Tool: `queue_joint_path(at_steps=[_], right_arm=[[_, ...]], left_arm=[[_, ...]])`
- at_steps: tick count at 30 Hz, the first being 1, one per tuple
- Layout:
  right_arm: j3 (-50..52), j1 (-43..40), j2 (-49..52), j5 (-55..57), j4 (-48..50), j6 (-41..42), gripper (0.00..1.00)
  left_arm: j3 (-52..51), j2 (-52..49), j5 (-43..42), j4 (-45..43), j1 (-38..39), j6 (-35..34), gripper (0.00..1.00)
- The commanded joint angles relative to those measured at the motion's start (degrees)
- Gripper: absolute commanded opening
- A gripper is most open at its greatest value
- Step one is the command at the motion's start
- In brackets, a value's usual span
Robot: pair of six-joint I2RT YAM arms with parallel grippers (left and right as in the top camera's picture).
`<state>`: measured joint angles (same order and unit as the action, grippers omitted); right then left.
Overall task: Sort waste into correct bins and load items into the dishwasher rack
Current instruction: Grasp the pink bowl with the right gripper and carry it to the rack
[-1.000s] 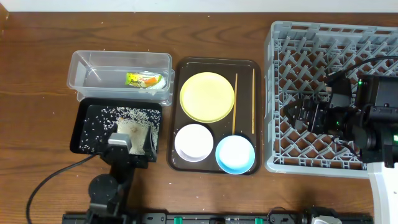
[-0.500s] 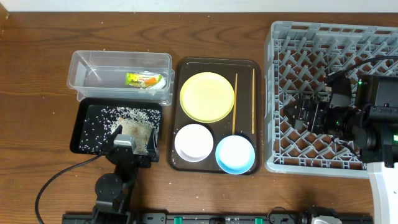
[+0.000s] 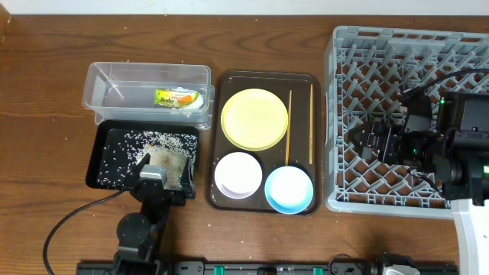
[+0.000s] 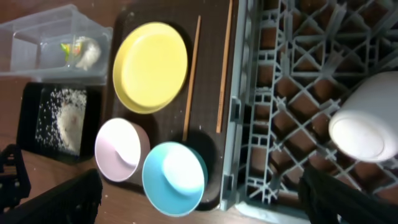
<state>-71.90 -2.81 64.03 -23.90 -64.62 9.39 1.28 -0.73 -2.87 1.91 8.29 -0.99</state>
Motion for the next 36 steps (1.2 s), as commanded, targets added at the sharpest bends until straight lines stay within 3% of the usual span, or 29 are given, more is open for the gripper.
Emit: queue_joint_path(at_steps=[1, 7, 8, 11, 18, 22, 25, 36], right_arm=[[0.0, 1.0, 0.0, -0.1, 4.1, 2.3, 0.99], [0.0, 1.1, 0.0, -5.1, 9.6, 8.2, 0.99], [0.0, 1.1, 0.0, -7.1, 10.1, 7.0, 0.86], [0.0, 3.8, 0.1, -6.9, 8.4, 6.6, 0.78], [0.0, 26.8, 3.2, 11.4, 2.3, 5.8, 0.77], [0.0, 35.1, 4.7, 11.6, 6.5, 6.3, 0.59], [0.0, 38.6, 6.4, 11.7, 10.3, 7.1, 0.57], [0.0, 43.6, 30.6, 12.9, 19.5, 7.3, 0.52]], left_arm=[[-1.0, 0.4, 0.1, 1.9, -0.3, 1.0, 0.96], [-1.0, 0.4, 0.1, 1.9, -0.3, 1.0, 0.96], [-1.0, 0.4, 0.1, 1.9, -0.3, 1.0, 0.96], [-1.0, 0.4, 0.1, 1.9, -0.3, 1.0, 0.96], [-1.0, 0.4, 0.1, 1.9, -0.3, 1.0, 0.96], [-1.0, 0.4, 0.1, 1.9, -0.3, 1.0, 0.96], [-1.0, 0.4, 0.1, 1.9, -0.3, 1.0, 0.96], [-1.0, 0.4, 0.1, 1.9, -0.3, 1.0, 0.96]])
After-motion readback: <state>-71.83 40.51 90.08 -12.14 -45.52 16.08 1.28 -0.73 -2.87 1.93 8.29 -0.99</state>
